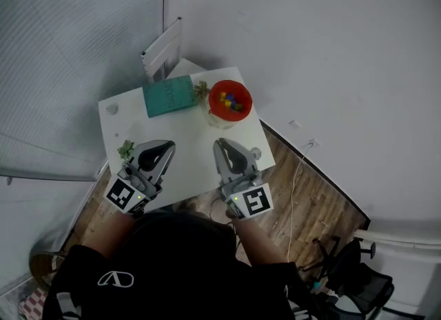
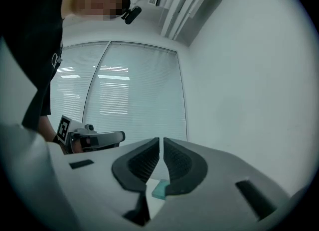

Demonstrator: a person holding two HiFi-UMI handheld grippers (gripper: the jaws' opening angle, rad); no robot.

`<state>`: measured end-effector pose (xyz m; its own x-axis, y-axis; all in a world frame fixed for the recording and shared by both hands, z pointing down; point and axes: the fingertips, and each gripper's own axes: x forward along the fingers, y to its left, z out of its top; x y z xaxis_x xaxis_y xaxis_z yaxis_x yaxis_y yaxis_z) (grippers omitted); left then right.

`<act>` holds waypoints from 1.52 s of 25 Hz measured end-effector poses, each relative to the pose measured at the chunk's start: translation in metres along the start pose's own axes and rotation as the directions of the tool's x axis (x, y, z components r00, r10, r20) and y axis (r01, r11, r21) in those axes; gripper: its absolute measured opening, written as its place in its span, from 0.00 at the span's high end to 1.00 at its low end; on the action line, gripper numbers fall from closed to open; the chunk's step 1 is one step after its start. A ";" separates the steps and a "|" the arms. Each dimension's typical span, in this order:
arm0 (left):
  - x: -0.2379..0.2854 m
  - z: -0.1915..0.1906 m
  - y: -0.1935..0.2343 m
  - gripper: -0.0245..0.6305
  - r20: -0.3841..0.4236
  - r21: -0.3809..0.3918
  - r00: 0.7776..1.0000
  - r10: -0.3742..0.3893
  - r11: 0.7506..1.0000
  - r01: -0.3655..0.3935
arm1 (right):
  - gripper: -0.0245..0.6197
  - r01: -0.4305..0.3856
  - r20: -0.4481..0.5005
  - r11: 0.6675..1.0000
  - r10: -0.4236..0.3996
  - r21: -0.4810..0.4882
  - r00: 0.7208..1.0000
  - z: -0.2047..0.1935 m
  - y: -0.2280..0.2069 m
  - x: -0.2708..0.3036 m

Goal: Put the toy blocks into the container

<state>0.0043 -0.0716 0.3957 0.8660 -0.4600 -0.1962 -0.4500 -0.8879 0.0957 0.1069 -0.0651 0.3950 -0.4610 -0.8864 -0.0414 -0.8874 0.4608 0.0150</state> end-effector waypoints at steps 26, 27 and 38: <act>-0.003 -0.007 0.000 0.96 -0.019 -0.014 1.000 -0.009 1.000 0.009 | 0.96 0.042 -0.018 0.999 -0.042 0.001 0.999 -0.014 0.026 -0.002; -0.003 -0.007 0.001 0.96 -0.018 -0.013 1.000 -0.009 1.000 0.009 | 0.96 0.043 -0.015 0.999 -0.043 -0.004 0.999 -0.014 0.026 -0.003; -0.003 -0.005 0.001 0.96 -0.010 -0.016 1.000 -0.019 1.000 0.018 | 0.96 0.066 -0.005 0.998 -0.066 -0.018 0.998 -0.011 0.024 -0.003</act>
<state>0.0023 -0.0713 0.4018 0.8763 -0.4435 -0.1879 -0.4305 -0.8962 0.1075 0.0871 -0.0514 0.4066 -0.4017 -0.9150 -0.0372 -0.9157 0.4007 0.0303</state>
